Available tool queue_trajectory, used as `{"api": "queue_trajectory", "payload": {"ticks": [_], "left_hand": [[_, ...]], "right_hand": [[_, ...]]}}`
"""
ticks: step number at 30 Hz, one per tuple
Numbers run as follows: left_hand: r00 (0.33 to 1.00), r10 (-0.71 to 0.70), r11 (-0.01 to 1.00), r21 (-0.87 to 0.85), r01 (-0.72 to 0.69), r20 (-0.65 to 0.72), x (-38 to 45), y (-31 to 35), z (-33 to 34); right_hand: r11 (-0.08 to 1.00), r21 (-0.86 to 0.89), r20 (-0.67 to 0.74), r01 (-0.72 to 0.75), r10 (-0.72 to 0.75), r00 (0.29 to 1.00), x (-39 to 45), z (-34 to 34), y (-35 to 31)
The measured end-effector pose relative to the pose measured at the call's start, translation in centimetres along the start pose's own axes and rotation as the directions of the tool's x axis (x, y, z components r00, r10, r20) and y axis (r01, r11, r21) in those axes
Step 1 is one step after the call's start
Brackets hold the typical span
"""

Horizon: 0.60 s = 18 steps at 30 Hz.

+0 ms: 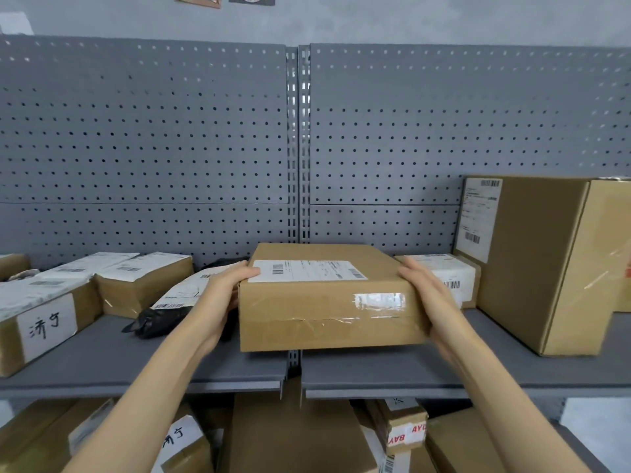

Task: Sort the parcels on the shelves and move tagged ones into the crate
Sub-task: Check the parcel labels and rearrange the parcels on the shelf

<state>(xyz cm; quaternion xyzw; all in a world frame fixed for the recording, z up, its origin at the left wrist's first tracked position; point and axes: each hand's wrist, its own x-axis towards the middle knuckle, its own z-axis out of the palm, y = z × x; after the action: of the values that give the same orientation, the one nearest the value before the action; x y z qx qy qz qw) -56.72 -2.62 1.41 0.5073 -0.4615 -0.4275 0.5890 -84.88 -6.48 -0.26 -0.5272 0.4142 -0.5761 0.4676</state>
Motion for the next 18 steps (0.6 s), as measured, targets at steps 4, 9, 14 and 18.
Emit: {"api": "queue_trajectory", "payload": {"ticks": [4,9,14,18], "left_hand": [[0.999,-0.011,0.998,0.062,0.009,0.035,1.0,-1.0,0.0],[0.997,-0.012,0.998,0.063,0.016,-0.071,2.1,-2.0,0.2],[0.943,0.253,0.903,0.403,-0.15,-0.216,2.1,-2.1,0.2],[0.861,0.492,0.713,0.629,-0.311,-0.132,1.1,-0.3,1.1]], "right_hand": [[0.999,-0.033,-0.04,-0.008,0.006,0.999,0.4,0.5,1.7],[0.996,-0.083,-0.021,-0.02,0.018,1.0,0.4,1.3,3.1],[0.995,-0.095,-0.039,0.003,-0.007,0.999,0.4,1.4,3.0],[0.989,-0.125,-0.1,0.082,-0.095,0.99,0.1,0.5,2.0]]}}
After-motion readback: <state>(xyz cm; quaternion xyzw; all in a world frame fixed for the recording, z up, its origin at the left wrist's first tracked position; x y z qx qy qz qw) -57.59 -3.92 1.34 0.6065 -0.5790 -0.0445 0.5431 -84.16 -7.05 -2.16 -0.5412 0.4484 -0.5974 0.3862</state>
